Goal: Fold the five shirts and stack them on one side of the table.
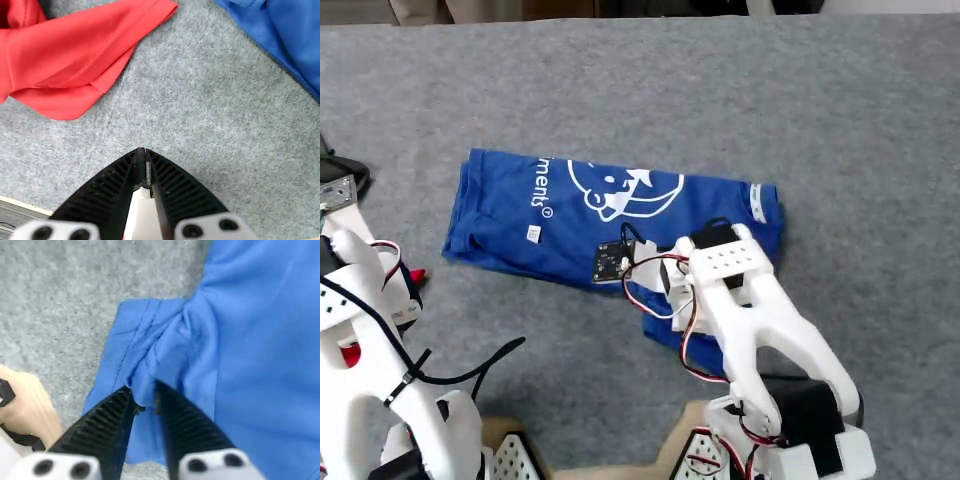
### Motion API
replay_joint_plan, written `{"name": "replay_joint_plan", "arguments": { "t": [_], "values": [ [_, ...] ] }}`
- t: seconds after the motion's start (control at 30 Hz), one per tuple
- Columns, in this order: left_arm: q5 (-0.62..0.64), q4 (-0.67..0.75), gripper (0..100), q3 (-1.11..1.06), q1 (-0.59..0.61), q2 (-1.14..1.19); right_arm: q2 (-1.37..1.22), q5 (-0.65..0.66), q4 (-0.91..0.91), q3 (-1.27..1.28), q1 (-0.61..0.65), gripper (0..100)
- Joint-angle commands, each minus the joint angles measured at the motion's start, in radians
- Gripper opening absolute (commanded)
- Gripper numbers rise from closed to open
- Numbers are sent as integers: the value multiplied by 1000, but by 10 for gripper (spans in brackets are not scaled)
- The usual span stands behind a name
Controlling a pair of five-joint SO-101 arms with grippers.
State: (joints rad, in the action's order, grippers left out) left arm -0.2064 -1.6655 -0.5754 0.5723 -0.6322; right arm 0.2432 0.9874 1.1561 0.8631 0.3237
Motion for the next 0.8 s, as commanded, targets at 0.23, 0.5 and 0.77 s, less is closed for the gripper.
{"name": "replay_joint_plan", "arguments": {
  "t": [0.23,0.5,0.77],
  "values": [
    [0,2,19,3,0,-18,-2,-14,107,-102,12,12],
    [2,2,19,3,-2,-16,-4,-32,149,-125,21,12],
    [2,2,19,3,-2,-16,-4,-120,170,-107,180,12]
  ]
}}
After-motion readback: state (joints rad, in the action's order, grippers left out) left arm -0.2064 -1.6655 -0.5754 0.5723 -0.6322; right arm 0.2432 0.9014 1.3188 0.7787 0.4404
